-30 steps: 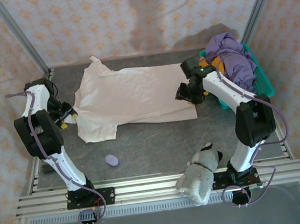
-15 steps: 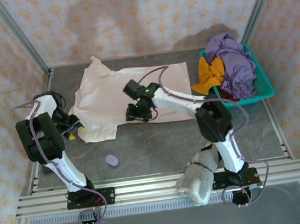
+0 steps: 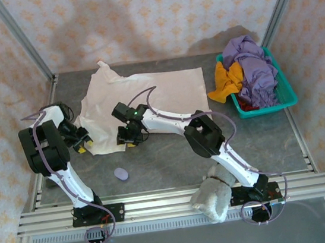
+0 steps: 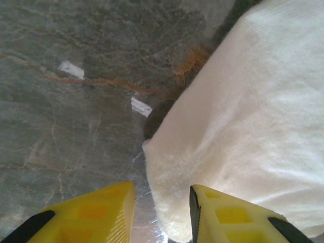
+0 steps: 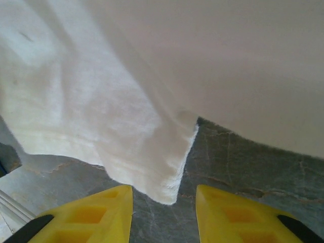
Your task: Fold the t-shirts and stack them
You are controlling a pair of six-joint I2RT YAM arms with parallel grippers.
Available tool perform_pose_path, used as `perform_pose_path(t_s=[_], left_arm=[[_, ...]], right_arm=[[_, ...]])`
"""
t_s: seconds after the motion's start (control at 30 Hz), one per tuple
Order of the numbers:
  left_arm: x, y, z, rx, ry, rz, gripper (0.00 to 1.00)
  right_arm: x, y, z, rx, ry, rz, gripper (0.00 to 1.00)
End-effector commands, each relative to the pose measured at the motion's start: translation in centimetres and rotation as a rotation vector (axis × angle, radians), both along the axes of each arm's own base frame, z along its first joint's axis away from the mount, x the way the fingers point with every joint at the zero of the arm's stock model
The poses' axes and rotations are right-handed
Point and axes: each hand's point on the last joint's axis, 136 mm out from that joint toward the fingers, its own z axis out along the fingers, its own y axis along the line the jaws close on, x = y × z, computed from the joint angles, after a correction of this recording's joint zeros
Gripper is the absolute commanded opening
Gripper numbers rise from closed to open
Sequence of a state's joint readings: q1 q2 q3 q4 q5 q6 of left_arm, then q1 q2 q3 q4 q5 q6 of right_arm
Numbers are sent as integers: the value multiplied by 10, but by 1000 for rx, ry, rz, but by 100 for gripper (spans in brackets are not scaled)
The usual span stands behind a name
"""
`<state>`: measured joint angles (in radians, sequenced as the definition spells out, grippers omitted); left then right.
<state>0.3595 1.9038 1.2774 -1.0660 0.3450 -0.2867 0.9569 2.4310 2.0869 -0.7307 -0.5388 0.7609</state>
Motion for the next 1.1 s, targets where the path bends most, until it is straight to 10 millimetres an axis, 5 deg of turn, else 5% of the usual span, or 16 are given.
perform_pose_path(t_s=[0.0,0.5,0.6,0.7,1.07], left_arm=[[1,-4,-12,-26,18,-19,33],[8,-12,-16,-55,-2,-19,16],[11,-11,-7,-50,-25,-20,7],[16,-9,5,-37,-50,-19,0],[66,-12,57,-74,-217,13,0]], right_arm=[[4,8,-4,13,10,-27,34],[0,25,-15,72,61,3,14],[2,24,-5,75,39,9,2],[7,22,10,85,5,10,0],[52,4,52,145,-72,-43,0]])
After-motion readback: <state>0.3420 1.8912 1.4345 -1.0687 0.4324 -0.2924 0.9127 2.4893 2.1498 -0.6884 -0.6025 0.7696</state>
